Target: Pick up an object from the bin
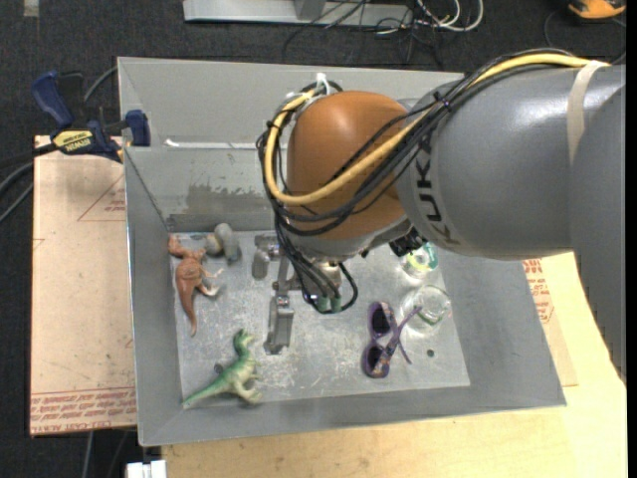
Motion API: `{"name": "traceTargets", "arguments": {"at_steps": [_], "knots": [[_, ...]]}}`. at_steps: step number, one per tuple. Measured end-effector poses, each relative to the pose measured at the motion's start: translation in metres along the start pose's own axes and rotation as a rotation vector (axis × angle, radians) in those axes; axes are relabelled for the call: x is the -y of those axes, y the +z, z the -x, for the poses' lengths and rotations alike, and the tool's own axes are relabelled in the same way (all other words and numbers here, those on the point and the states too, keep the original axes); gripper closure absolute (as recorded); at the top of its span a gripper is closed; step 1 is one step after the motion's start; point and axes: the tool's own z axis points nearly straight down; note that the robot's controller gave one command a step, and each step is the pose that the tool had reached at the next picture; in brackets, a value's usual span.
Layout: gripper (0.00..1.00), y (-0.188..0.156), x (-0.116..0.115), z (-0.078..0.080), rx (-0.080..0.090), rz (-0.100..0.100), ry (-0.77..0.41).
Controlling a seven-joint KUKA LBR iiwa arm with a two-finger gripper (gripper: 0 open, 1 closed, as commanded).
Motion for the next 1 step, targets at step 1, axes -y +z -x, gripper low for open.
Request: {"name": "traceTargets", "arguments": {"at_steps": [1], "knots": [[0.0,-0.0045,0.0013,0.0017,0.007,0.001,0.004]]}}
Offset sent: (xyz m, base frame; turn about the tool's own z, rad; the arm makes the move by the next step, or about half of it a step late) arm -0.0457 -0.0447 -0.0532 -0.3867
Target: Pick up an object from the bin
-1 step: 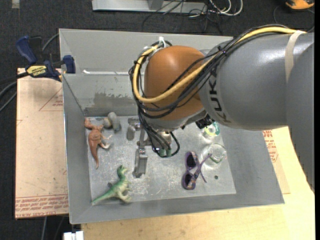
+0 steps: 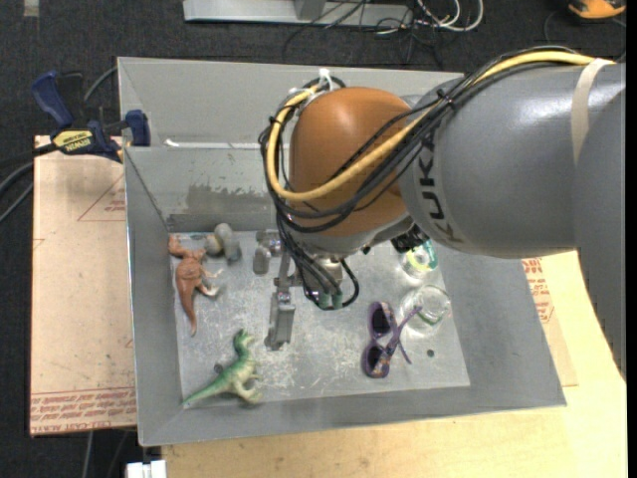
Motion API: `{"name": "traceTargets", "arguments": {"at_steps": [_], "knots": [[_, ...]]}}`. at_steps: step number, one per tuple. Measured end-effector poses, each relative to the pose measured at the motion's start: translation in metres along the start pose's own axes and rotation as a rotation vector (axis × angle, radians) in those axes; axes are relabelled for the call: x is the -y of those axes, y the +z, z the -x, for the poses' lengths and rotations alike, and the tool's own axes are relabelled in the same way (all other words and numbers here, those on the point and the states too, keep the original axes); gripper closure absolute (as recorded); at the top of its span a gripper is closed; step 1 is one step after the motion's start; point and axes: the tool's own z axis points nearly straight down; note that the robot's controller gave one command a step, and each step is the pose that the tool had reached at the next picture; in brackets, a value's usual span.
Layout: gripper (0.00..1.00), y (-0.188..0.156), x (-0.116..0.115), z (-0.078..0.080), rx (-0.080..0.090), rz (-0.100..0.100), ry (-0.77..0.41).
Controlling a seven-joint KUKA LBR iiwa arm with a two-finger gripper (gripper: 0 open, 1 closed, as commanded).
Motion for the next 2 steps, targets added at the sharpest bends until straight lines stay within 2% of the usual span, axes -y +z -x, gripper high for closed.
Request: {"name": "traceTargets", "arguments": {"at_steps": [1,2], "knots": [[0.0,0.046,0.034,-0.038,-0.003,0.002,-0.319],[0.0,0.081,-0.013,-0.047,0.001,0.002,-0.311]]}}
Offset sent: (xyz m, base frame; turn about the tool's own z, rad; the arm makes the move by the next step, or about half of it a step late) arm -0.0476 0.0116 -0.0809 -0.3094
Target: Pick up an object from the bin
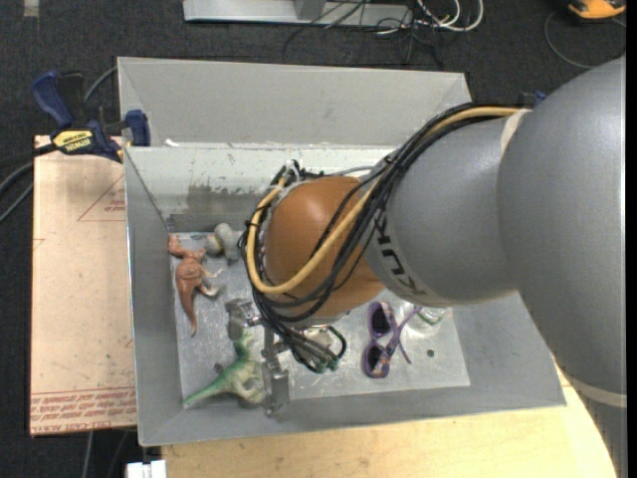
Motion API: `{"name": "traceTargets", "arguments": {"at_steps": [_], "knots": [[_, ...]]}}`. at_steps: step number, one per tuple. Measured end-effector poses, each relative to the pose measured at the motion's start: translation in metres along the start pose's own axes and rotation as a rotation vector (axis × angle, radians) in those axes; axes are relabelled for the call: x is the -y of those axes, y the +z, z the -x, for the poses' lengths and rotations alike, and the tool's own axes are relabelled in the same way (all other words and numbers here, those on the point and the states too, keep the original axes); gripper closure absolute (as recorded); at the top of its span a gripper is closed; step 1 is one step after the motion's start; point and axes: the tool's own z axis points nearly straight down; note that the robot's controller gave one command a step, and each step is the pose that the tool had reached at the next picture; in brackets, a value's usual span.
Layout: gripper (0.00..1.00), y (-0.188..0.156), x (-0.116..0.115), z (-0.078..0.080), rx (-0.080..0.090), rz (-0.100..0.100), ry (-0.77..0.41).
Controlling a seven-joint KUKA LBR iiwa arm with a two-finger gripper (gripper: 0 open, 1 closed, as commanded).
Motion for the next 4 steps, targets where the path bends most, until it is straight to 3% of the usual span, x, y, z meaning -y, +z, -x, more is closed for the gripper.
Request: {"name": "traceTargets", "arguments": {"at_steps": [1,2,3,4], "knots": [[0.0,0.02,0.012,-0.005,0.003,0.001,-0.216],[0.0,0.055,-0.011,0.008,0.016,-0.003,-0.368],[1.0,0.057,-0.008,0.011,0.008,0.002,-0.501],[1.0,0.057,-0.008,0.011,0.008,0.002,-0.501]]}}
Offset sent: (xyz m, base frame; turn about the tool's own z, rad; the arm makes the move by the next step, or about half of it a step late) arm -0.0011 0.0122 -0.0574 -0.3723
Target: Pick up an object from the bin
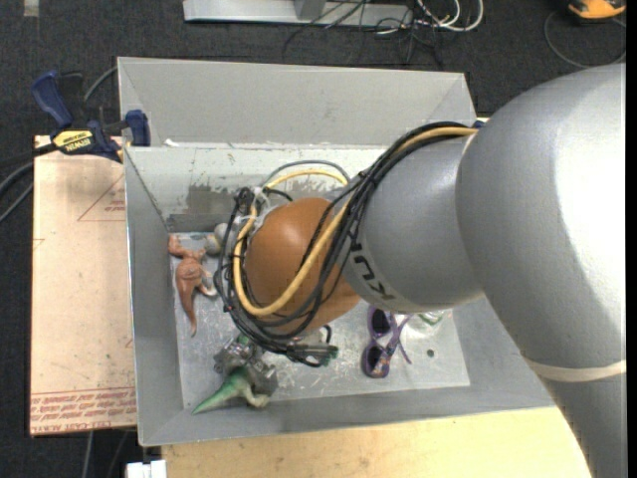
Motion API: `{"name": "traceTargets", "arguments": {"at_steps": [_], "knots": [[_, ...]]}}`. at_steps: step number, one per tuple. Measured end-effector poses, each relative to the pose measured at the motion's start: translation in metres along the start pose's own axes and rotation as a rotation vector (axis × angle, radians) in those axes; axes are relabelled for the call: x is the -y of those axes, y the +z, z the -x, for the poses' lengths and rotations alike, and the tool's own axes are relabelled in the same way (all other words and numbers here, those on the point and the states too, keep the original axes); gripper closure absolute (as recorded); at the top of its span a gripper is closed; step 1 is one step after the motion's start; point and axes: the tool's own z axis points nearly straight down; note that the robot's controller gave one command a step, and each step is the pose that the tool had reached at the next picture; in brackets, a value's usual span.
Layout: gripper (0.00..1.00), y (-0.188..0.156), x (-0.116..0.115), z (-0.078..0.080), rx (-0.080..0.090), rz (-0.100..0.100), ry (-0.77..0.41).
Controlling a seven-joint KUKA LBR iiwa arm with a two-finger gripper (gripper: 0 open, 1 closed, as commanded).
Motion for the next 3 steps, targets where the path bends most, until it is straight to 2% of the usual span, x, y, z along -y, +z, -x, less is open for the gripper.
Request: {"name": "traceTargets", "arguments": {"at_steps": [1,3], "knots": [[1.0,-0.0005,-0.003,-0.0048,0.01,-0.003,-0.001],[1.0,0.0002,-0.0049,-0.0003,0.008,-0.002,-0.022]]}}
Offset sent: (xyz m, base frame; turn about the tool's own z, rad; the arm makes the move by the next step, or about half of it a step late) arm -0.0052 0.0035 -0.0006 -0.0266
